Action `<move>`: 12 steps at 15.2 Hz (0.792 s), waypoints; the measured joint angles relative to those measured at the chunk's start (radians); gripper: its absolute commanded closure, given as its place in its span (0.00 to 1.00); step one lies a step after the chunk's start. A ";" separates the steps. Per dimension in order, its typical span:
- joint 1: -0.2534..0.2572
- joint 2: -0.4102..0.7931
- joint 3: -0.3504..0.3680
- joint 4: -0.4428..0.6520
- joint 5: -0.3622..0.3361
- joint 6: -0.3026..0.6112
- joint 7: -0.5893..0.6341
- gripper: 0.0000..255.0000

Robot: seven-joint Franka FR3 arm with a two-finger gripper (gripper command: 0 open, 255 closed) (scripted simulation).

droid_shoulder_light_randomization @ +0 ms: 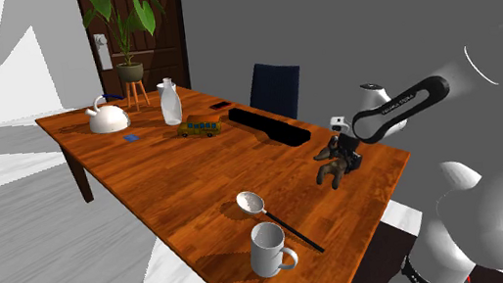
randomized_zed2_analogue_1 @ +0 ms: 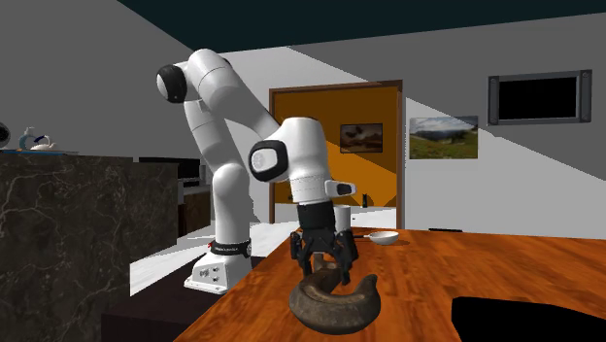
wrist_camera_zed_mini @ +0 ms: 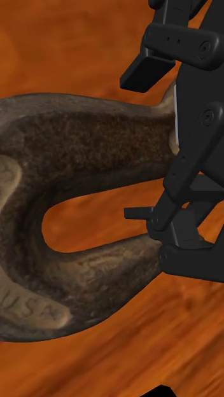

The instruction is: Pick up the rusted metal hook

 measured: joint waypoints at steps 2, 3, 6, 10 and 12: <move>0.013 0.014 -0.019 -0.002 0.005 0.018 -0.007 1.00; 0.017 0.017 -0.023 -0.002 0.007 0.021 -0.009 1.00; 0.019 0.018 -0.026 -0.002 0.008 0.023 -0.011 1.00; 0.020 0.019 -0.026 -0.002 0.008 0.023 -0.011 1.00; 0.021 0.020 -0.027 -0.002 0.008 0.025 -0.011 1.00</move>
